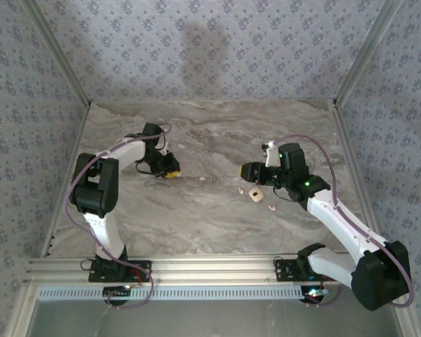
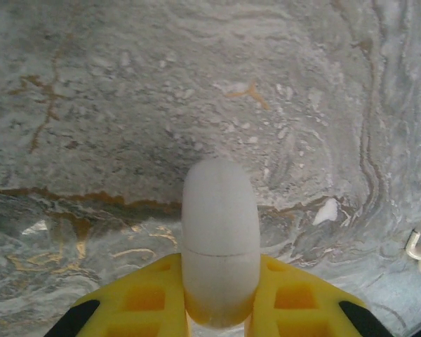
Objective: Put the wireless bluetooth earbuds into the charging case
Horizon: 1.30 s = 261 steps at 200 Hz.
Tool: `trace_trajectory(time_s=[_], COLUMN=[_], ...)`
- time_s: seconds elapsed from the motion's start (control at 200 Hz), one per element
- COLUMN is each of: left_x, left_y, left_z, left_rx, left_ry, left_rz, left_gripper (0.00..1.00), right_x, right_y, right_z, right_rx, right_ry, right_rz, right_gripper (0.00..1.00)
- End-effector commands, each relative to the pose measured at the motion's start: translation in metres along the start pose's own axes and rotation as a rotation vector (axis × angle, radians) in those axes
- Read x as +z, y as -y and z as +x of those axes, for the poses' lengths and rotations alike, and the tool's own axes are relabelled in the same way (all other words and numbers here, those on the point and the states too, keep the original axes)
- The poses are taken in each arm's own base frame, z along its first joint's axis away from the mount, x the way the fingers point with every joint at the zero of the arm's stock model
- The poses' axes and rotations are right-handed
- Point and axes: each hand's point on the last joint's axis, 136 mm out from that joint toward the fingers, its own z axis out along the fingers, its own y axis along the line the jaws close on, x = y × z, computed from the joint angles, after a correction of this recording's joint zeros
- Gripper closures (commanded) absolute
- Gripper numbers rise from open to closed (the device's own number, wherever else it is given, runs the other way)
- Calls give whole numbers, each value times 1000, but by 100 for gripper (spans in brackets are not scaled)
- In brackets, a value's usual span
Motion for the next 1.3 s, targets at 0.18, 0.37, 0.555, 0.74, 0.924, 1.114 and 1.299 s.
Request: trace_trajectory(time_s=[0.18,0.37,0.555,0.74,0.924,1.114,1.299], left_x=[-4,-2,2,2,-2,-10,-23], left_y=[-5,-9,-13,-18,-22,-24,-28], left_z=[-14,-26,-29,-29,-28,-26,-24], left_rx=[-25,-42,-53,-61,-53,-36,-16], left_ry=[19,29,17,16,22,35,49], left_rz=[23,22,16,-9,-30,-55,-94], left_gripper=[79,77,73,62,60,57,54], right_x=[-1,1,1,0,-1,-2,-3], right_y=[-1,0,1,0,0,0,3], right_z=[2,2,3,2,2,2,6], right_rx=[-11,-9,-9,-12,-12,-11,3], right_ry=[-1,-4,-5,-4,-5,-8,-26], right_rz=[-4,-3,3,3,4,9,27], right_gripper=[54,55,55,55,55,55,55])
